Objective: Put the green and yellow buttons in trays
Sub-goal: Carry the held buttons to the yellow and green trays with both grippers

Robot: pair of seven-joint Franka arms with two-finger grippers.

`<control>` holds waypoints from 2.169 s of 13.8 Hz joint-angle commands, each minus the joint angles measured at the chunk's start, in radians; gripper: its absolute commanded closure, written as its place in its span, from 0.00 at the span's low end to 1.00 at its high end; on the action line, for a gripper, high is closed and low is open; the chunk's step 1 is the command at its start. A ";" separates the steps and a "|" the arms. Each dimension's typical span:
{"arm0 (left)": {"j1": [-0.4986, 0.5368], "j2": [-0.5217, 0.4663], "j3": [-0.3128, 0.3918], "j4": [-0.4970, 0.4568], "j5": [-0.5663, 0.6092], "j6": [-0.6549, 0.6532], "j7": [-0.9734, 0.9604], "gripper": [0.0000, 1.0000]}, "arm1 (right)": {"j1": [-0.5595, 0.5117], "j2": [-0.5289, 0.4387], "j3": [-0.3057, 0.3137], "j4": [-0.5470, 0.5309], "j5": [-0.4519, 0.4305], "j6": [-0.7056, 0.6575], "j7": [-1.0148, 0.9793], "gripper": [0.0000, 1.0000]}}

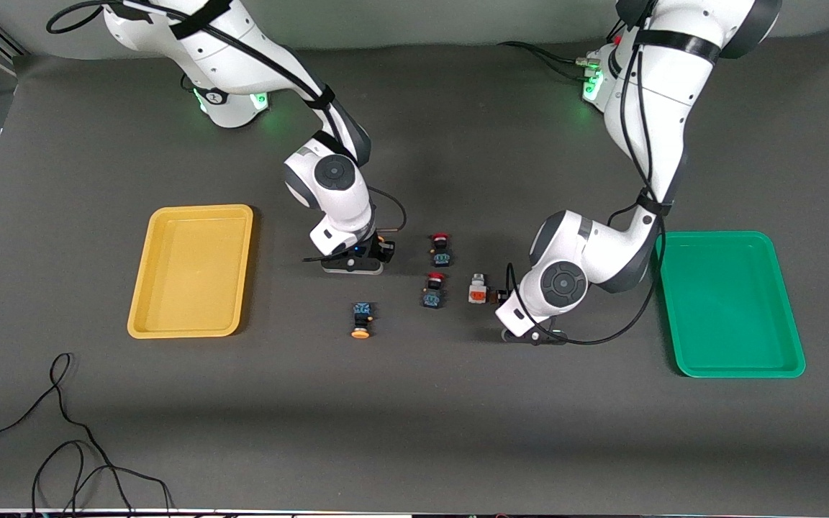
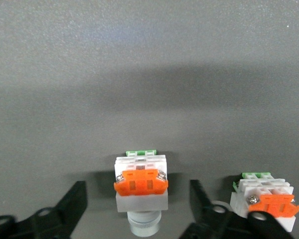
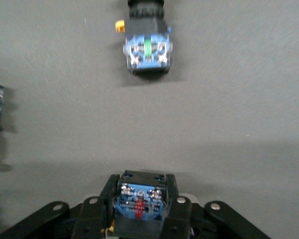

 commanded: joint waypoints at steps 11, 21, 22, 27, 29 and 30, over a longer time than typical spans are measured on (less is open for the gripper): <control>0.047 -0.223 0.025 0.189 0.004 -0.485 -0.029 1.00 | -0.033 -0.389 -0.420 0.201 0.185 -0.788 -0.842 0.75; 0.519 -0.320 0.027 0.303 0.095 -0.674 0.493 1.00 | -0.053 -0.347 -0.843 -0.210 0.353 -0.275 -1.515 0.76; 0.570 -0.311 0.025 0.283 0.119 -0.626 0.586 1.00 | -0.064 -0.276 -0.841 -0.213 0.416 -0.230 -1.568 0.76; 0.691 -0.223 0.027 0.118 0.165 -0.322 0.722 1.00 | -0.058 0.058 -0.823 -0.157 0.922 -0.175 -1.903 0.76; 0.698 -0.191 0.027 0.046 0.165 -0.204 0.722 1.00 | -0.055 0.082 -0.820 -0.143 0.955 -0.184 -1.911 0.56; 0.698 -0.165 0.027 0.022 0.168 -0.141 0.724 1.00 | -0.055 0.077 -0.820 -0.127 0.955 -0.187 -1.897 0.17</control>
